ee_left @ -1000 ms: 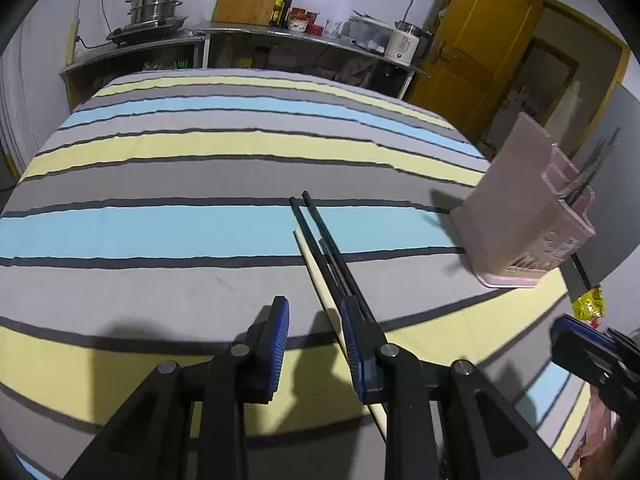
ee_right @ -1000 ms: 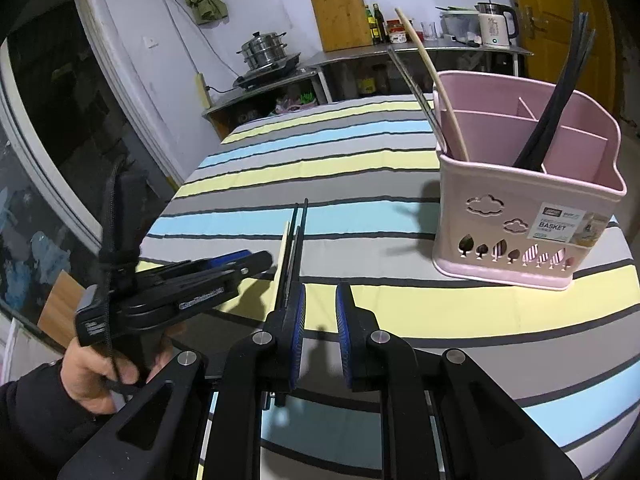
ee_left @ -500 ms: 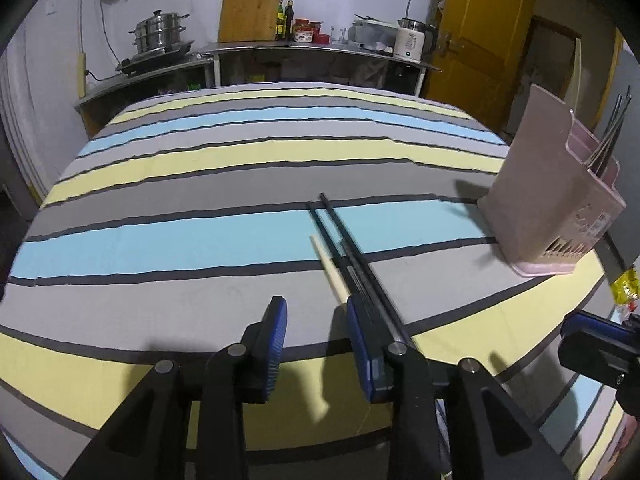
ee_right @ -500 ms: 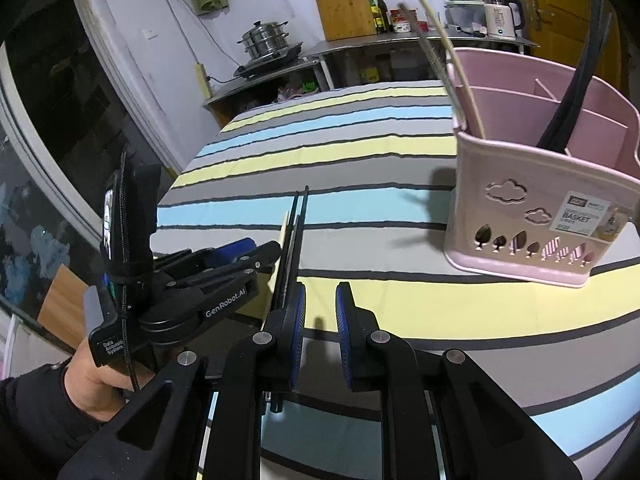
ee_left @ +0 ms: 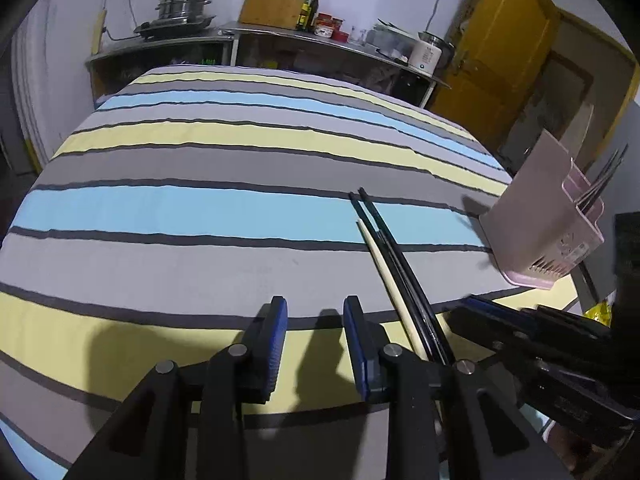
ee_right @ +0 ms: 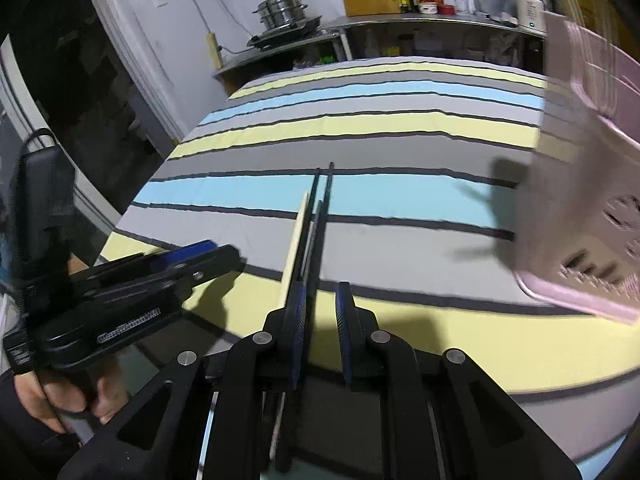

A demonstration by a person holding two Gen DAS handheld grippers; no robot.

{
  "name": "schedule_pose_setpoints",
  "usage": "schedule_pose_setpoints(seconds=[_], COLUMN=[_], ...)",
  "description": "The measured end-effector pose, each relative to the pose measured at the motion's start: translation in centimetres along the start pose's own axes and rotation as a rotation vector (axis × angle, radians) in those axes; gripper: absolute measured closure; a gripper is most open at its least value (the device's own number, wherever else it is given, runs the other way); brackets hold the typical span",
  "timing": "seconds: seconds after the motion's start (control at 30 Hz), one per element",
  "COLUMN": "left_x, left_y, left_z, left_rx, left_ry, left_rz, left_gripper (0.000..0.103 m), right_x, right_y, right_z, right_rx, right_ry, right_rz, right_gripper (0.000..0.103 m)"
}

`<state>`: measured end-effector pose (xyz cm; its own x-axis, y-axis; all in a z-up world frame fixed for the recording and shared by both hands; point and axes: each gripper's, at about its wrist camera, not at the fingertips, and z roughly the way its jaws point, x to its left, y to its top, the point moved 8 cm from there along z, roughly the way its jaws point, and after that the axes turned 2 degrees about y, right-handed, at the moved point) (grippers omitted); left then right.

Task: Organize utensils
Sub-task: 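Grasp a wooden chopstick with the left tool while the right tool grasps a black chopstick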

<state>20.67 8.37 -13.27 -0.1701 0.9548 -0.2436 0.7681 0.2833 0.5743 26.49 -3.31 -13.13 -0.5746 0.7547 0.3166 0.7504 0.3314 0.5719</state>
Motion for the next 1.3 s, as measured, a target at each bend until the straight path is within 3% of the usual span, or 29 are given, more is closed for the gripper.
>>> schedule_pose_setpoints(seconds=[0.2,0.63,1.13,1.3], left_x=[0.5,-1.9,-3.9,-4.2], left_y=[0.2,1.7,2.5,3.2], left_z=[-0.6,0.9,3.6,4.5], left_rx=[-0.007,0.0,0.011,-0.013], left_ry=[-0.012,-0.079,0.018,0.126], left_rz=[-0.011,-0.015,0.031,0.11], left_gripper=[0.074,0.074,0.067,0.064], right_x=[0.1,-2.6,-3.2,-3.1], right_y=[0.4,-0.6,-1.2,-1.2], right_z=[1.6,-0.5,-1.0,-1.0], right_rx=[0.018,0.001,0.0,0.0], right_ry=[-0.03,-0.07,-0.07,-0.069], right_rz=[-0.028,0.055,0.058,0.06], right_gripper=[0.087,0.087,0.087,0.087])
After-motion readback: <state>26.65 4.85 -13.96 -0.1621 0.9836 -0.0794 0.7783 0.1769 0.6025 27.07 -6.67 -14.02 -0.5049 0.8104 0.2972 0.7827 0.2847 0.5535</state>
